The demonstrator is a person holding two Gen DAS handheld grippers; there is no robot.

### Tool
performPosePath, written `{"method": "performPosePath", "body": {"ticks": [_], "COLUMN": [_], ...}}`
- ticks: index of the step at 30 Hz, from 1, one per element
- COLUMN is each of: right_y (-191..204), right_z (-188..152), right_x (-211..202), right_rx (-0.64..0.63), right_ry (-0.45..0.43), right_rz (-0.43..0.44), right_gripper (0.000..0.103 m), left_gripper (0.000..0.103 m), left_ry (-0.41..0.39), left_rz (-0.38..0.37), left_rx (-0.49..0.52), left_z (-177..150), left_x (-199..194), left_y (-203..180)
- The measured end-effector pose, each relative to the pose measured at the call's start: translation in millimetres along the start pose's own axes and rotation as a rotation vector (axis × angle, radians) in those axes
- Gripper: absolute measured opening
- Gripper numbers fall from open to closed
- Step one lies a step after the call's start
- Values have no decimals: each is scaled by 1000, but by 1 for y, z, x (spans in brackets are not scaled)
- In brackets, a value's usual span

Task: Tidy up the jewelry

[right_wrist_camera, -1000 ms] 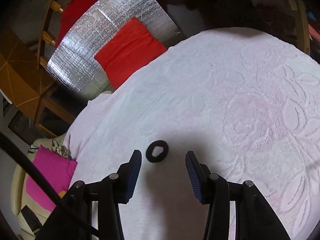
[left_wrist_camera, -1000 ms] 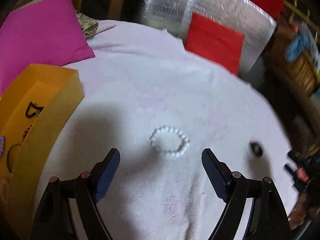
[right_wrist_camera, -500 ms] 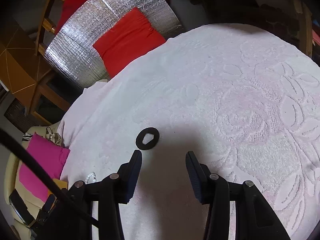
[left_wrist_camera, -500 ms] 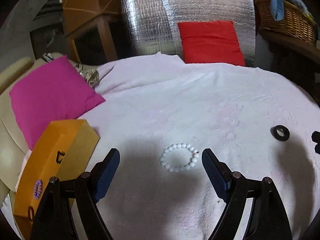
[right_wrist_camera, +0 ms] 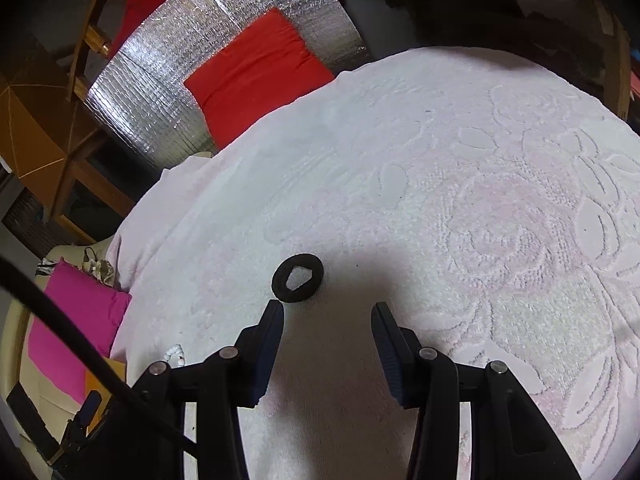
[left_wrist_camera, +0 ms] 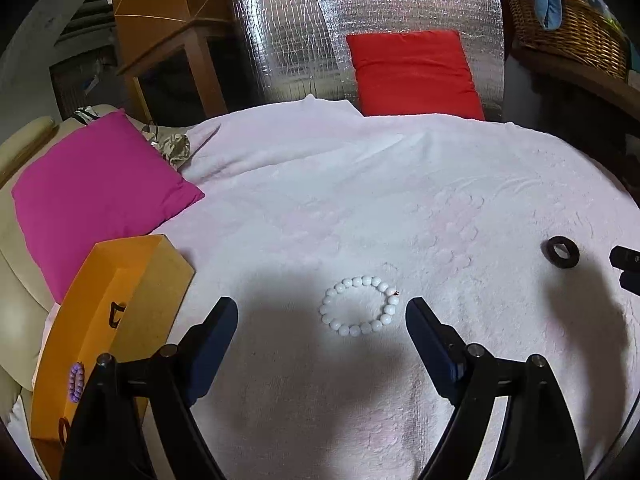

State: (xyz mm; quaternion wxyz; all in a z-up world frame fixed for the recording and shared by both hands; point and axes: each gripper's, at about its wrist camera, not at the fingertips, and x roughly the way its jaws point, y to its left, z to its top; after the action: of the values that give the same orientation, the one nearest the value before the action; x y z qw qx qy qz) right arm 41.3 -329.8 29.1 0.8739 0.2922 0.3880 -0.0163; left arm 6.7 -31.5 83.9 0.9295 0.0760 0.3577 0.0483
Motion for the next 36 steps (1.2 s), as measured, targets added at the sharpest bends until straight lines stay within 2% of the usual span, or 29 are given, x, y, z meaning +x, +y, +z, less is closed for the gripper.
{"method": "performPosePath", "body": {"ticks": [6, 14, 23, 27, 29, 34, 36], "right_y": [4, 7, 15, 17, 18, 23, 24], "right_z": [3, 10, 20, 23, 25, 26, 27], "right_x": [5, 18, 39, 50, 55, 66, 69], "right_rx": [-1, 0, -14, -20, -26, -67, -78], "right_ry": [3, 17, 23, 22, 19, 9, 1], "right_rz": [2, 4, -18, -57, -77, -115, -125], "right_gripper": [49, 49, 49, 47, 43, 42, 38], "left_gripper": [86, 86, 86, 86, 86, 86, 86], "left_ry": [23, 105, 133, 127, 130, 151, 160], "left_rz": [-3, -30, -55, -98, -117, -182, -199], "left_rx": [11, -25, -21, -9, -9, -20, -29], "left_z": [-2, -6, -13, -12, -12, -9, -8], "left_x": [6, 28, 42, 44, 46, 57, 64], "left_y": [5, 26, 39, 37, 35, 28, 27]}}
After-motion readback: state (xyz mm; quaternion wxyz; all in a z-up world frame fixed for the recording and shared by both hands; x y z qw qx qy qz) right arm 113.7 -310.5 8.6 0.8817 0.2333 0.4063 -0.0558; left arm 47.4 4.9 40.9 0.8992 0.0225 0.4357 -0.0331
